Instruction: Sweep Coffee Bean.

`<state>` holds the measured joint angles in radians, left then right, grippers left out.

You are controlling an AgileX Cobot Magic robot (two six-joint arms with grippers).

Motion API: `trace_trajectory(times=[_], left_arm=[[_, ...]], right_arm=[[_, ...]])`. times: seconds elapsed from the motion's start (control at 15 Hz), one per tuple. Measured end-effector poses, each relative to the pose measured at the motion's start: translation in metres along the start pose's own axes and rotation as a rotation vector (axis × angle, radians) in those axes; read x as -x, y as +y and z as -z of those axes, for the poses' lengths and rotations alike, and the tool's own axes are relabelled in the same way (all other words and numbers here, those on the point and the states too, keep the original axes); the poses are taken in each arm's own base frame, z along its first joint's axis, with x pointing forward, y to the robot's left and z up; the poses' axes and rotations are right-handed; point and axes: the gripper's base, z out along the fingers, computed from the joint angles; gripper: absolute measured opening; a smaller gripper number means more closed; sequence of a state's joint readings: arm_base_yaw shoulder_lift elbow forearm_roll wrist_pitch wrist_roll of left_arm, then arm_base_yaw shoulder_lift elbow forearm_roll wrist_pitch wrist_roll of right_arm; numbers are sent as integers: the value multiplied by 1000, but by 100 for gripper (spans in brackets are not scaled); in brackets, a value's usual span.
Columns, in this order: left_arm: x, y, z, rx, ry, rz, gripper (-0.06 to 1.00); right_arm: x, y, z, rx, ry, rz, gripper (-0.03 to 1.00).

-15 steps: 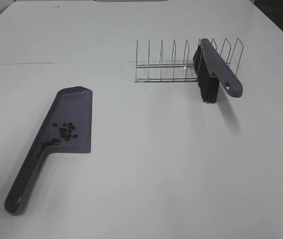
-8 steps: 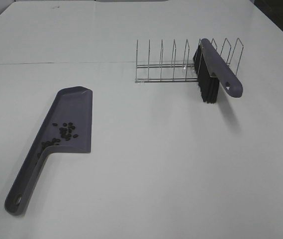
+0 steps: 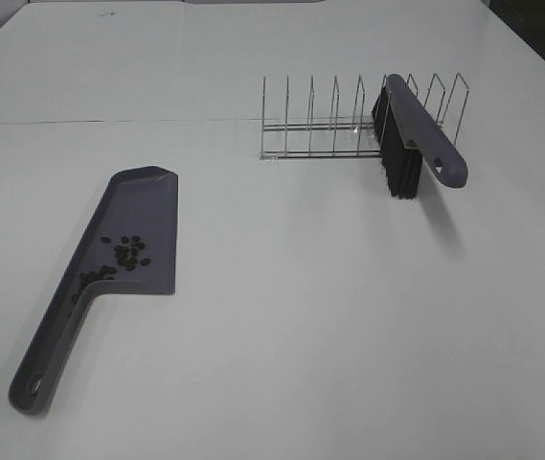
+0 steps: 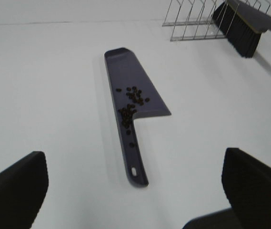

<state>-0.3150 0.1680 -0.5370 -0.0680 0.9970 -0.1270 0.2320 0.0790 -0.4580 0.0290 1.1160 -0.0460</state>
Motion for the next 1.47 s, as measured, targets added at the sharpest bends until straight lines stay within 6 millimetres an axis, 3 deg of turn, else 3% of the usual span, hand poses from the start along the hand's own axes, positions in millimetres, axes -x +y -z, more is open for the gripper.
trace_trajectory(times=[0.07,0.27,0.67,1.47], left_arm=[[-7,3,-1,25,75,-37,90],[-10,3,-2,26,88,-52,90],[-21,12,20,101,-81,-85,90],[-22,15,22,132,-92,-109,91]], right_arm=[[0,0,0,0,0,0,72],[0,0,0,0,0,0,72],[-2,1,3,13,-29,23,72],[-7,3,9,19,-84,29,72]])
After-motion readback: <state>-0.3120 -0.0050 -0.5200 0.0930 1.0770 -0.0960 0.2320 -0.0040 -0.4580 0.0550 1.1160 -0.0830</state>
